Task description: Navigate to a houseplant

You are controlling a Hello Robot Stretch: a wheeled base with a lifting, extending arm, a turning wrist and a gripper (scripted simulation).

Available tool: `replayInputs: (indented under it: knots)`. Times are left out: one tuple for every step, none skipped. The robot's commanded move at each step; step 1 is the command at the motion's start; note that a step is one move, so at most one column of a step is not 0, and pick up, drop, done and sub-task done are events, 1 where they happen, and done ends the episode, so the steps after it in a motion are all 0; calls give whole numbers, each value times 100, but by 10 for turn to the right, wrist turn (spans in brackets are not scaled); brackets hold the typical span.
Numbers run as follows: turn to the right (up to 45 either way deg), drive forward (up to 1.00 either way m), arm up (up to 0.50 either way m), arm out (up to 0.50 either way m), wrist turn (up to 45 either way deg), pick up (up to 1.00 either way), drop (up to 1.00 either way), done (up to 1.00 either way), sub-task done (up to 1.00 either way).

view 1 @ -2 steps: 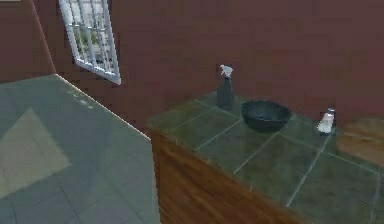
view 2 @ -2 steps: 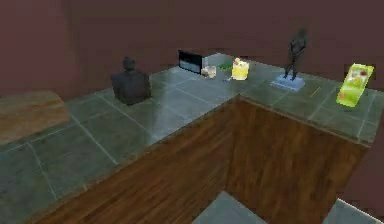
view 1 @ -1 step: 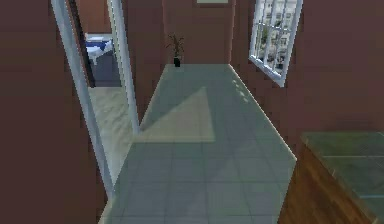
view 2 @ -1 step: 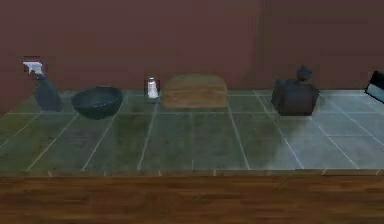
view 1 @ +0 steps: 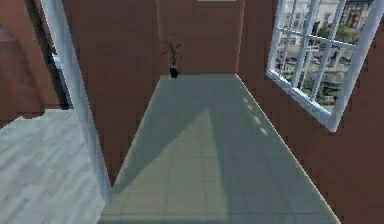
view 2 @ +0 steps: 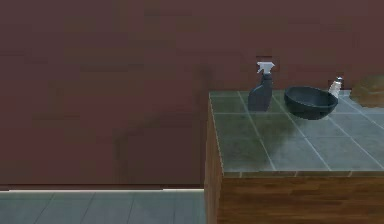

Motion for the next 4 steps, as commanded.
replayInputs:
  knots:
    - [-30,0,0,0,0,0,0,0,0]
    - [0,100,0,0,0,0,0,0,0]
    - [0,100,0,0,0,0,0,0,0]
    - [0,100,0,0,0,0,0,0,0]
